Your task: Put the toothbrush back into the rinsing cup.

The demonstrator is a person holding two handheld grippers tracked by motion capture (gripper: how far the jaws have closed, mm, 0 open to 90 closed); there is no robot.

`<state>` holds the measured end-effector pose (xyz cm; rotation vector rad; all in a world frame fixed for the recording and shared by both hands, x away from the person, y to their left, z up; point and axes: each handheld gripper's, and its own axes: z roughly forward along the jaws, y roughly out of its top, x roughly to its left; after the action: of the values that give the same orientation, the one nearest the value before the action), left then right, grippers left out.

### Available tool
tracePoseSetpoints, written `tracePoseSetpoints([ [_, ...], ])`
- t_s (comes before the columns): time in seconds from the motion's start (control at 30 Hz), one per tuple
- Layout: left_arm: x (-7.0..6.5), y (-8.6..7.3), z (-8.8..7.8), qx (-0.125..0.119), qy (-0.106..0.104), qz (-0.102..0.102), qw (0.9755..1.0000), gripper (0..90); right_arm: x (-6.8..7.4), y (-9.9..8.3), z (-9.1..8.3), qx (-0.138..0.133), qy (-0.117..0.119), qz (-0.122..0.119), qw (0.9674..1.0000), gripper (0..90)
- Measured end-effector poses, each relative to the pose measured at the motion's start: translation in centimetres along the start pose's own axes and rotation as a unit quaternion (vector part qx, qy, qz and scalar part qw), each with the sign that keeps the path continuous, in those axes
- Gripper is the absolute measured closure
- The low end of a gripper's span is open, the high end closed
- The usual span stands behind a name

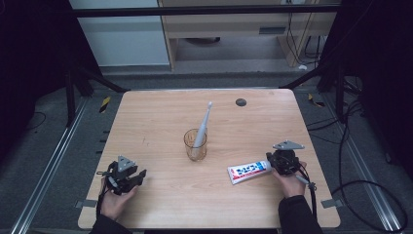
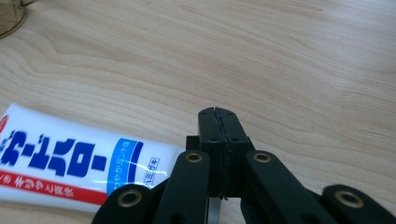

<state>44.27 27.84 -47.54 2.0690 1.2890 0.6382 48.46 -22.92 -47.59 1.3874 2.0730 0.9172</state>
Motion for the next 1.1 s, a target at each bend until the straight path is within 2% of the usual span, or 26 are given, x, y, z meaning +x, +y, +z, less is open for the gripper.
tracePoseSetpoints([
  [0.4, 0.0, 0.0, -0.1, -0.002, 0.0, -0.001, 1.0, 58.7, 0.2, -0.6, -0.7, 0.012, 0.01, 0.001, 0.9999, 90.0],
  [0.6, 0.0, 0.0, -0.2, -0.002, 0.001, -0.001, 1.0, 58.5, 0.6, -1.3, -1.1, 0.025, 0.012, -0.013, 0.9995, 90.0],
  [1.1, 0.0, 0.0, -0.2, -0.005, 0.0, -0.002, 1.0, 57.5, 1.6, -2.5, -1.9, 0.045, 0.034, -0.024, 0.9981, 90.0],
])
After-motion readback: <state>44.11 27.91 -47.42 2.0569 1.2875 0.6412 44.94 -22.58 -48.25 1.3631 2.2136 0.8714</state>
